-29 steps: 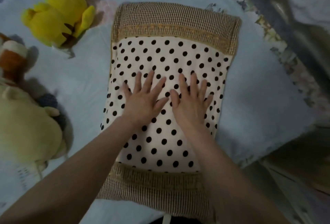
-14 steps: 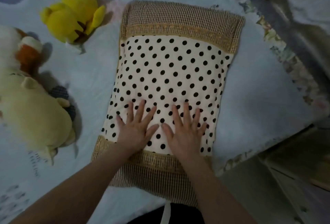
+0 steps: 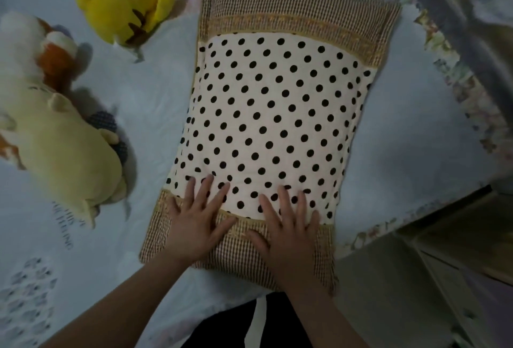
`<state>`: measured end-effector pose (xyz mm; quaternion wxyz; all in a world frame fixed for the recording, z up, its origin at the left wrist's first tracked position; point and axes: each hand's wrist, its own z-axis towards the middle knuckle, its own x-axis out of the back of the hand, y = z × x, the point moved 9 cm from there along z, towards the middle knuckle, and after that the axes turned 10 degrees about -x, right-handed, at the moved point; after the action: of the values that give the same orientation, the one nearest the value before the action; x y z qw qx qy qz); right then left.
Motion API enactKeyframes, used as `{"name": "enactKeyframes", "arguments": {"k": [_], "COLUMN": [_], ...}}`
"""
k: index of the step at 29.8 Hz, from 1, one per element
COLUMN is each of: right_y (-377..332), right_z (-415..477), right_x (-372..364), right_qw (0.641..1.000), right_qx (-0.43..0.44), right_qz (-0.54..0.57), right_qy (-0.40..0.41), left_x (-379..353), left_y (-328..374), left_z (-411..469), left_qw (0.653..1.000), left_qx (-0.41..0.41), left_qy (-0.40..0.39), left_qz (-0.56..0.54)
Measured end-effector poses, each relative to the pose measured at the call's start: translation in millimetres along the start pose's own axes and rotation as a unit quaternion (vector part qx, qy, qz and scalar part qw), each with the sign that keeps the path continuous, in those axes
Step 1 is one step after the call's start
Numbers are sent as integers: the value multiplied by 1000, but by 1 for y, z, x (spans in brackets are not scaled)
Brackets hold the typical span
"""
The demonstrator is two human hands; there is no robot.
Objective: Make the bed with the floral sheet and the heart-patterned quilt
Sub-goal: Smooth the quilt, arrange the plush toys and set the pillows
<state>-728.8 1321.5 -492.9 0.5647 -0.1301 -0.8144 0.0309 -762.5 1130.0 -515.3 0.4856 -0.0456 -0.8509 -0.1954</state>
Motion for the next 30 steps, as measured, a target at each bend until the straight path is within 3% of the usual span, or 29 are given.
{"name": "enactKeyframes", "arguments": {"k": [5, 7, 9, 12, 14, 17, 22, 24, 27, 30], "right_y": [5, 6, 1, 3, 8, 8, 23, 24, 26, 31], "right_z": [40, 69, 97, 122, 127, 137, 177, 212, 259, 272], "right_x": [116, 138, 117, 46, 27, 55, 141, 141, 91, 59], "right_qw": [979, 971, 980, 996, 997, 997, 977, 975, 984, 984], "right_qx": [-19, -27, -30, -56, -70, -72, -105, -122, -134, -138], "right_qz": [101, 103, 71, 0, -21, 7, 81, 73, 35, 21], "right_qy": [174, 212, 182, 66, 24, 31, 169, 173, 110, 109], "left_x": [118, 135, 116, 49, 33, 75, 177, 184, 137, 101], "left_y": [14, 21, 27, 29, 25, 14, 8, 18, 15, -3], "left_z": [19, 38, 67, 99, 104, 113, 170, 205, 257, 276], "left_qw": [966, 952, 966, 995, 998, 990, 959, 964, 984, 989], "left_qx": [-74, -68, -50, -18, -1, 24, 38, 16, 12, 23], "left_qy": [243, 296, 255, 95, 60, 136, 280, 264, 172, 142], "left_qz": [41, 25, 6, 25, 30, 9, -21, 6, 32, 27]}}
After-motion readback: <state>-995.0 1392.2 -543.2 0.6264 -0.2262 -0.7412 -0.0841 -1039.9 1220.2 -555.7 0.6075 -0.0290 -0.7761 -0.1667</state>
